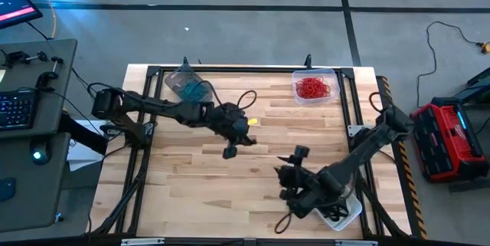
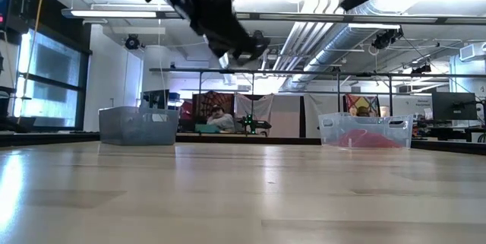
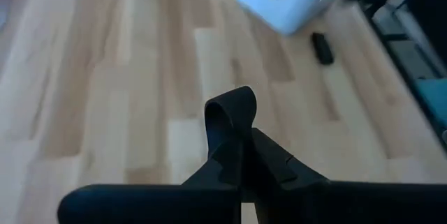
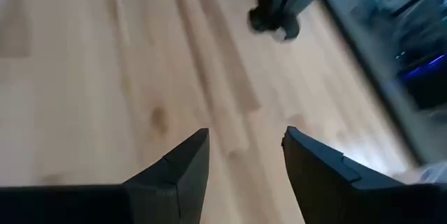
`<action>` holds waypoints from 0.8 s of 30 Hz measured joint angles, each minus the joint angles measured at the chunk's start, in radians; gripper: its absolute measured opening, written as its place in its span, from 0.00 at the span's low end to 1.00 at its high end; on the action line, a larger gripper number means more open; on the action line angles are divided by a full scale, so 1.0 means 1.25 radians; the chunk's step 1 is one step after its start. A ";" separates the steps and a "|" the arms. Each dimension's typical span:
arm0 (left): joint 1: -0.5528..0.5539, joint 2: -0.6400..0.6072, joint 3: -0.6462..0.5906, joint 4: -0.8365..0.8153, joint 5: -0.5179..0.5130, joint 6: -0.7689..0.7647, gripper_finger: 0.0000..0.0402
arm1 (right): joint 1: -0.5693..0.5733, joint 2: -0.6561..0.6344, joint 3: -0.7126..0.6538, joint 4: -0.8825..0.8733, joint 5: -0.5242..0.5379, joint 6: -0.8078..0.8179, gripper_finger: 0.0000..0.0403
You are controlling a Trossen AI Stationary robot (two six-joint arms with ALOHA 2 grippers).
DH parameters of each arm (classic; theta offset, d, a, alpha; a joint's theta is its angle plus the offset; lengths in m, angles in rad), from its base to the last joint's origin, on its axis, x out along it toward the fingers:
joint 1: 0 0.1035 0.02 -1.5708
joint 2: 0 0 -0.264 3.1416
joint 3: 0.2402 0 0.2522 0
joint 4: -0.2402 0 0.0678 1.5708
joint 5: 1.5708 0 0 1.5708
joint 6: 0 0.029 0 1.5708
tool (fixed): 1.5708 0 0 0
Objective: Sort rubber bands into baskets
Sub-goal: Put the black rubber band into the white bin
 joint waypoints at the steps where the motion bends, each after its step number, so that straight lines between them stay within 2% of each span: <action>1: -0.010 0.000 0.000 0.013 0.000 -0.006 0.00 | -0.007 0.011 0.000 0.016 0.023 -0.029 0.43; 4: -0.039 0.000 0.000 0.049 -0.001 -0.013 0.00 | -0.030 0.033 0.000 0.063 0.065 -0.096 0.43; 15: -0.098 0.000 0.000 0.099 -0.023 -0.012 0.00 | -0.084 0.040 0.000 0.280 0.063 -0.296 0.42; 19: -0.109 0.000 0.000 0.106 -0.025 -0.011 0.00 | -0.094 0.040 0.000 0.306 0.056 -0.337 0.37; 24: -0.121 0.000 0.000 0.108 -0.025 -0.010 0.00 | -0.111 0.040 0.000 0.323 0.011 -0.369 0.25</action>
